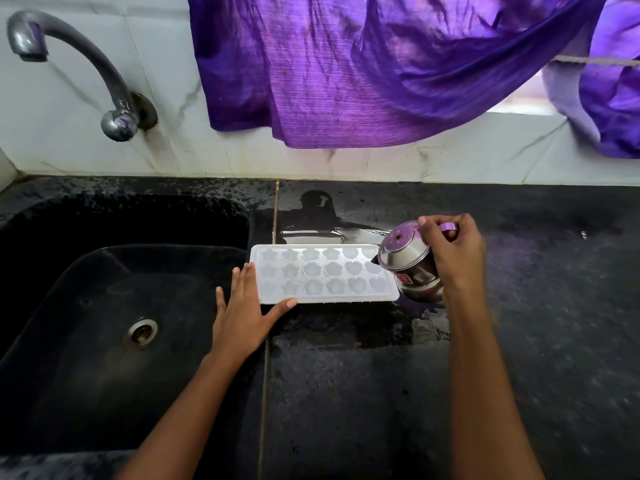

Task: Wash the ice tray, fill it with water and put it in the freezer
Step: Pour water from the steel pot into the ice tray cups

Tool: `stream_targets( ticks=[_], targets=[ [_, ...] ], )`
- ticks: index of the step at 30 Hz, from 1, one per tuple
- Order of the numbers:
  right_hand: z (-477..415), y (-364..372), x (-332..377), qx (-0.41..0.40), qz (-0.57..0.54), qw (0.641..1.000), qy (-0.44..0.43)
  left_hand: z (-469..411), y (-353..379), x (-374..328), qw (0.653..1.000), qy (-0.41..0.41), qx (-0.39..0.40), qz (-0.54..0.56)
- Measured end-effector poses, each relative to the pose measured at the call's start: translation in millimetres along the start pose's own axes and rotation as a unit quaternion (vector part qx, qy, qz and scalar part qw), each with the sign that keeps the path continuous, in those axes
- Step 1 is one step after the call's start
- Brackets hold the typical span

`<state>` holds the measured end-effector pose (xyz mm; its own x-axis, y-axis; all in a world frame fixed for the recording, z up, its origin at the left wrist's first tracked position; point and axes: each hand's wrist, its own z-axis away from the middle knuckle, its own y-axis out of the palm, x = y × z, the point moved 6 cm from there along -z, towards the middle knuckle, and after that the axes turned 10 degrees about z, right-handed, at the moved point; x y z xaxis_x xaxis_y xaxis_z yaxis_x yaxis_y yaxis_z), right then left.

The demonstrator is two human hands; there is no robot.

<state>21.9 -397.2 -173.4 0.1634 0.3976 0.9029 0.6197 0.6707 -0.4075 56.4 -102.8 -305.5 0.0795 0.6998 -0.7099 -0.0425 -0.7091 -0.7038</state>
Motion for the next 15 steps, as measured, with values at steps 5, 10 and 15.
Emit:
stream_targets(
  ticks=[5,10,15],
  targets=[
    [0,4,7,-0.004,0.053,0.998,-0.033,1,0,-1,1.0,0.001,-0.001,-0.001],
    [2,5,13,-0.01,0.083,0.995,-0.056,1,0,0,1.0,0.0,0.0,-0.003],
    [4,5,17,-0.012,0.094,0.994,-0.059,1,0,0,1.0,0.001,0.001,-0.001]
  ],
)
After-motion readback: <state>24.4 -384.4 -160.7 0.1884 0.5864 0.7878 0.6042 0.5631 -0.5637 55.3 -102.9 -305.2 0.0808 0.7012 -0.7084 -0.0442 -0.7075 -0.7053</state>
